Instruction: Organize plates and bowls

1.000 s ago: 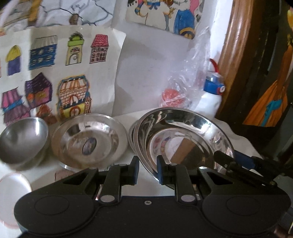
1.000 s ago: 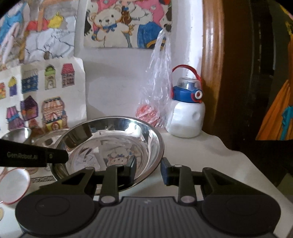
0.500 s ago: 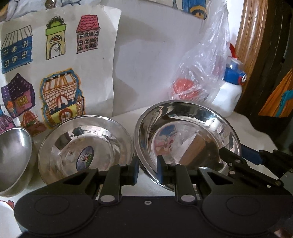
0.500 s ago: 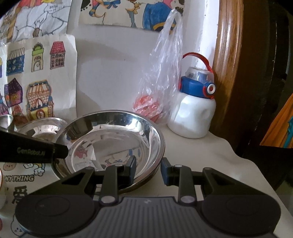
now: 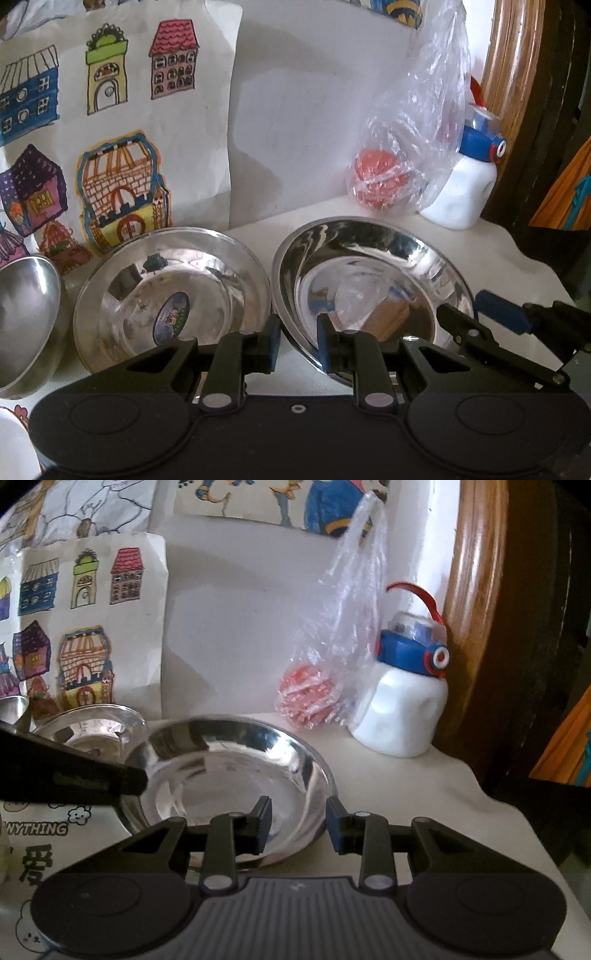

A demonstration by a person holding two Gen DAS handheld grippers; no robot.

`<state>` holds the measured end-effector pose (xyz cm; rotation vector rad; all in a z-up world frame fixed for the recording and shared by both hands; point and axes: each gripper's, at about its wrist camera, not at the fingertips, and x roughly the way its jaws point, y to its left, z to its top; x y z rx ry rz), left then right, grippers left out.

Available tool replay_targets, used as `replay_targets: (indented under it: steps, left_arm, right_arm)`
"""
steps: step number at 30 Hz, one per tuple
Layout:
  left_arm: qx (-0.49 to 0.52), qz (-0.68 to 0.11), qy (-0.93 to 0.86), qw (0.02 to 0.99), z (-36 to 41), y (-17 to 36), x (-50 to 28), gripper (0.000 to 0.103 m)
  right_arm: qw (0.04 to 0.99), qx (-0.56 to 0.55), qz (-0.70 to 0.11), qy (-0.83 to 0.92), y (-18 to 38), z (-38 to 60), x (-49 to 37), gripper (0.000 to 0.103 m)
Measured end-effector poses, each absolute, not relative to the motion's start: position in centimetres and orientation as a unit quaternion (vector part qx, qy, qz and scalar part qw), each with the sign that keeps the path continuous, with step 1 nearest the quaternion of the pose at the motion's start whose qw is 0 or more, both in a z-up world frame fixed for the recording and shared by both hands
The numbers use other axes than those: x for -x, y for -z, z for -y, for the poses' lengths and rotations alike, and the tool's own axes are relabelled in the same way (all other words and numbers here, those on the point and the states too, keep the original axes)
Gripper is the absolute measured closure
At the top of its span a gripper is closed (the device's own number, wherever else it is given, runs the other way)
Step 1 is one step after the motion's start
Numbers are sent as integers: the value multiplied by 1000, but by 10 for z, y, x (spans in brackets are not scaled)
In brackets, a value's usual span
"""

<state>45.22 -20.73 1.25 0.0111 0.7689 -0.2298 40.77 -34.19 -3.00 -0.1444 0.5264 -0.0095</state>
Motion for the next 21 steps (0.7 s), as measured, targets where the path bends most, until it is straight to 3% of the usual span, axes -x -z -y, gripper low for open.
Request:
replay_targets:
  steps: [3,8,11,13,16,18,21]
  left_arm:
    - [-7,-375,113,920,206,-11,-453,80]
    - [5,-373,114,921,198,-16,-450,78]
    - [4,-359,119,926,193,-26,-443,56]
    - [11,-345,120,931,185,-34,-437,30]
    - [17,-320,123,939,169,-47,-428,12]
    - [18,-311,128,942,157,-56,-424,3]
    - [31,-295,145,944,135,-72,-416,1]
  right_arm:
    - [963,84,-256,5,29,337,-407,67]
    - [965,78,-251,9,27,340,-399,48]
    - [968,68,-240,10,22,343,-389,31]
    - [972,63,-228,11,15,343,-380,19]
    - [978,55,-199,11,0,342,-362,5]
    - [981,51,-185,9,-11,341,-353,2]
    - [986,45,-160,10,-28,336,-339,0]
